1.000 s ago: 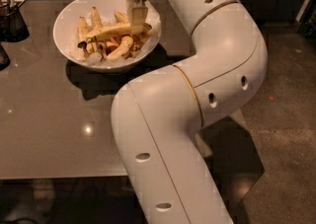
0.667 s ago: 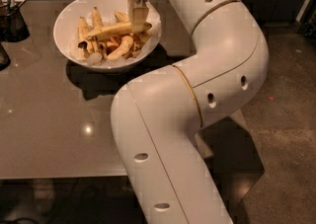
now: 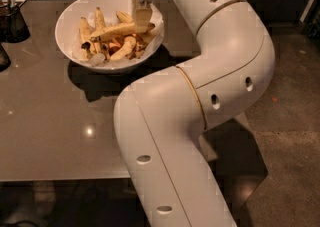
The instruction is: Pick banana from white bowl
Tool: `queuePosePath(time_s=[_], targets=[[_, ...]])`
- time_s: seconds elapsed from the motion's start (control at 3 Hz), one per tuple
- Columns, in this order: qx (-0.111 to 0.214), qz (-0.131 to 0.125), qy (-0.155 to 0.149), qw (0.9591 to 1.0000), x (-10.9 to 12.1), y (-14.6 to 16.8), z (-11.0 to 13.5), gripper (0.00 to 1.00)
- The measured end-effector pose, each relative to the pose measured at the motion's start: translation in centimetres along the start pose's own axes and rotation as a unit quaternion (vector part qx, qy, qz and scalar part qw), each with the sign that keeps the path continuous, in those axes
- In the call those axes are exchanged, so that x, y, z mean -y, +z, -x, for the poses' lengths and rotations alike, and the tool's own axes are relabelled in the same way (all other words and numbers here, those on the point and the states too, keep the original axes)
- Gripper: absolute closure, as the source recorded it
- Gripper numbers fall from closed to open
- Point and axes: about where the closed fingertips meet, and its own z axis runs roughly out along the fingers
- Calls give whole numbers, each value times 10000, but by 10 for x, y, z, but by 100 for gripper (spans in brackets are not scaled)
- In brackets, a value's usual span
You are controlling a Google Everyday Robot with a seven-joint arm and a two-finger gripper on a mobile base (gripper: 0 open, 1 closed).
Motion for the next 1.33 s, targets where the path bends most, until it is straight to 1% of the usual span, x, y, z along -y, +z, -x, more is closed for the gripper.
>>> queuePosePath(time_s=[0.33, 0.67, 1.0, 1.33], targets=[[0, -4, -1, 10000, 0, 0, 0, 100], [35, -509, -147, 9986, 13, -30, 7, 100], [0, -727, -255, 9970, 17, -47, 10, 100], [62, -765, -314, 9966, 15, -49, 10, 100]])
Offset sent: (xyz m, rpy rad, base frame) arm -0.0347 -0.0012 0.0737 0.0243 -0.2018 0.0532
